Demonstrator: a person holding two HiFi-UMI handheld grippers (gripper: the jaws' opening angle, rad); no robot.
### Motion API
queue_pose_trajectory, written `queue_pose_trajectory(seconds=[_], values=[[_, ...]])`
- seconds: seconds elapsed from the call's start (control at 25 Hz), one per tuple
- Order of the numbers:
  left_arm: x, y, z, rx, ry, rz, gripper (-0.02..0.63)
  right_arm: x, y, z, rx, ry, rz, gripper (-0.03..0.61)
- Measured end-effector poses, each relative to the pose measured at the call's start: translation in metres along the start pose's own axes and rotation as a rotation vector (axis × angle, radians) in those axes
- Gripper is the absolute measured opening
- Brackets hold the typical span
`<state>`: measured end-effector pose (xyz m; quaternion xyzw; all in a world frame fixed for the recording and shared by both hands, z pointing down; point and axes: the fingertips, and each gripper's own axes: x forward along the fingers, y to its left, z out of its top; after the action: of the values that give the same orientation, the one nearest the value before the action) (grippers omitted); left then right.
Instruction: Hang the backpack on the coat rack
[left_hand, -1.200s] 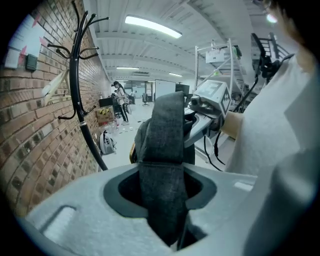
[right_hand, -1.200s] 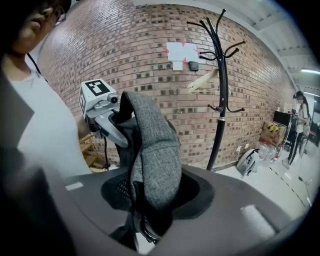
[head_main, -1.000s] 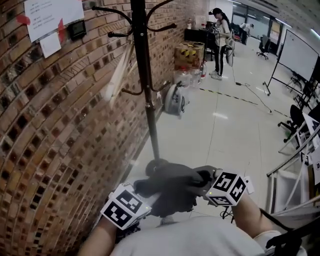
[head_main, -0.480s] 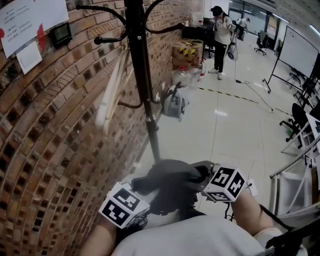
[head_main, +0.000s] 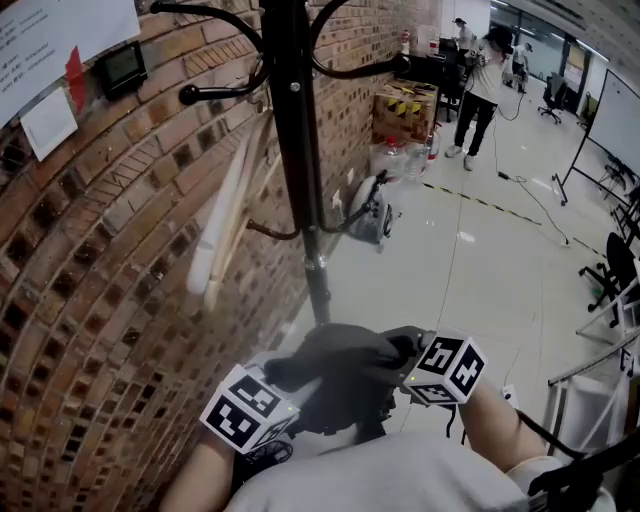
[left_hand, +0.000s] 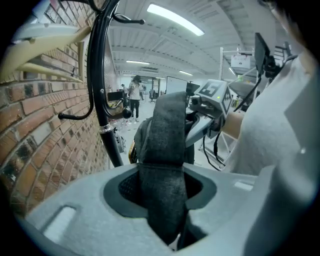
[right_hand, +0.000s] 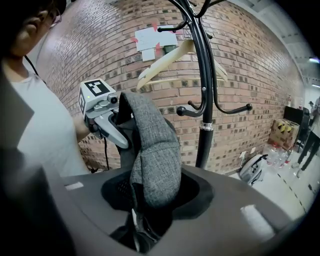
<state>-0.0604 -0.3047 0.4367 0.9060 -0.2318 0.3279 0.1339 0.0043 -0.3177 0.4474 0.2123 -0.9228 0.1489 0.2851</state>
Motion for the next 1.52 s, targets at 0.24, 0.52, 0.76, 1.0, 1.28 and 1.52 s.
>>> queue_pose_trajectory(seconds=[0.24, 0.52, 0.76, 1.0, 1.28, 1.52], values=[[0.023, 0.037, 0.004, -0.048, 0.029, 0.014, 0.150, 0.023, -0.039, 0.006, 0.015, 0.017, 0.055, 0.146], [0.032, 0.064, 0.010, -0.082, 0.041, 0.041, 0.150, 0.039, -0.063, 0.017, 0.000, 0.018, 0.107, 0.147], [0.050, 0.090, 0.013, -0.104, 0.064, 0.033, 0.150, 0.055, -0.090, 0.020, 0.022, 0.017, 0.108, 0.147], [0.066, 0.108, 0.014, -0.098, 0.084, 0.006, 0.150, 0.065, -0.110, 0.017, 0.037, 0.021, 0.106, 0.147], [0.080, 0.111, 0.005, -0.116, 0.084, -0.028, 0.150, 0.074, -0.117, 0.005, 0.045, 0.028, 0.121, 0.149], [0.083, 0.110, 0.002, -0.102, 0.028, -0.046, 0.160, 0.081, -0.114, -0.001, 0.048, -0.004, 0.113, 0.164]])
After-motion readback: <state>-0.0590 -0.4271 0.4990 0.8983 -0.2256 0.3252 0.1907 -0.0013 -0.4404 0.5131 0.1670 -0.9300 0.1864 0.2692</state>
